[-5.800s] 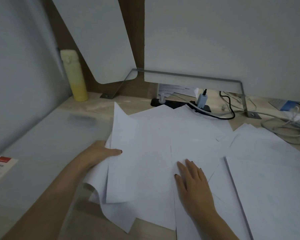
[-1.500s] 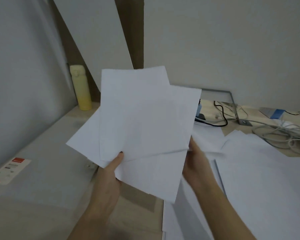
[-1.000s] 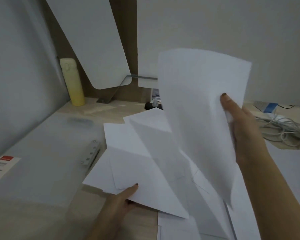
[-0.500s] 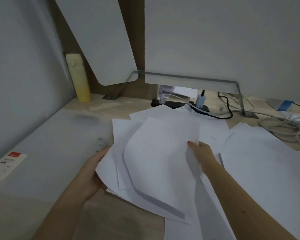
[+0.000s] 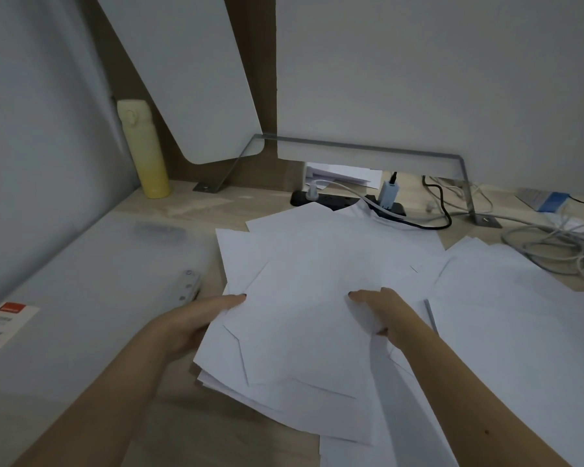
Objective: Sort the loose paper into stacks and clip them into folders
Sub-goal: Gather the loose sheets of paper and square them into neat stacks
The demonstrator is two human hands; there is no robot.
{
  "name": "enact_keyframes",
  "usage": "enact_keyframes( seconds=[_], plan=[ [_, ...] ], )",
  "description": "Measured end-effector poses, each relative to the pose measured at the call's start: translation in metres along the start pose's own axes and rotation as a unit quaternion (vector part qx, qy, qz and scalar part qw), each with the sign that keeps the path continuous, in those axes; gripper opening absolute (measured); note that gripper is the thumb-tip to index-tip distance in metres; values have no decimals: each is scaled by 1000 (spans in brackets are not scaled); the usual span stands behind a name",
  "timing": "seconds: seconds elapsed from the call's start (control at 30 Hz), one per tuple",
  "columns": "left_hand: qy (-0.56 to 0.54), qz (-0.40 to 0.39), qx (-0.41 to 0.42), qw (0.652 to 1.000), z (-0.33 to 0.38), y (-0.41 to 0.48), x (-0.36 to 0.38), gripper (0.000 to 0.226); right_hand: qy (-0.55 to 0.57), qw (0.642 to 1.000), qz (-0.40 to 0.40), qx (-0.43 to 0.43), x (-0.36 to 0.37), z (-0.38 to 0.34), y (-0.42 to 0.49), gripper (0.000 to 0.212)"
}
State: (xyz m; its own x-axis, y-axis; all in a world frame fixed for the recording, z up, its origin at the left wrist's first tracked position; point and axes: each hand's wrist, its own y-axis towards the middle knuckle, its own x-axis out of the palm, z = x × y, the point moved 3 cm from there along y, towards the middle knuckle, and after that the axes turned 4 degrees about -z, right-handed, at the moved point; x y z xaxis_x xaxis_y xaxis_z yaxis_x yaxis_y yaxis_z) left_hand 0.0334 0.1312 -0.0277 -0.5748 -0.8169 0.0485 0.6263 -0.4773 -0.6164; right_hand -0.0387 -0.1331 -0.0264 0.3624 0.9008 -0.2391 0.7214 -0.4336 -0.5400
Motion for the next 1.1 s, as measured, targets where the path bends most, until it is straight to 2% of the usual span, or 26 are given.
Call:
enact_keyframes(
  seconds=[0.17,0.27,0.33,0.43,0.5,0.53,0.7,0.77,0.83,0.93,1.1],
  plan=[
    [8,-8,-7,1000,-10,0,10,27,-4,999,-35,-7,4,10,-9,35],
    [-4,-1,23,1000,-12,-1,10,46,-3,998,-50,-47,4,11,-16,24],
    [-19,6,52,998,-11,-1,10,51,-7,996,-51,-75,3,9,-19,19],
    [-42,4,113,993,-4,-7,10,44,1,994,-53,-97,-2,9,-23,24],
    [-43,-25,153,987,3,-15,10,54,28,992,-69,-100,-6,10,-27,27],
    [-36,-33,167,985,7,-20,10,63,40,990,-84,-104,-7,10,-28,29],
    [-39,-24,200,979,16,-32,6,66,24,975,-187,-116,-9,7,-32,42],
    [-41,-19,191,980,15,-35,8,60,3,972,-211,-108,-11,5,-34,40],
    [-60,-3,187,981,14,-35,12,44,-13,967,-225,-115,-12,2,-38,38],
    [-68,32,225,972,24,-35,18,29,7,962,-216,-165,-15,-12,-46,29],
    [-65,53,335,938,63,-59,21,37,54,939,-200,-275,-30,-56,-73,30]
  ],
)
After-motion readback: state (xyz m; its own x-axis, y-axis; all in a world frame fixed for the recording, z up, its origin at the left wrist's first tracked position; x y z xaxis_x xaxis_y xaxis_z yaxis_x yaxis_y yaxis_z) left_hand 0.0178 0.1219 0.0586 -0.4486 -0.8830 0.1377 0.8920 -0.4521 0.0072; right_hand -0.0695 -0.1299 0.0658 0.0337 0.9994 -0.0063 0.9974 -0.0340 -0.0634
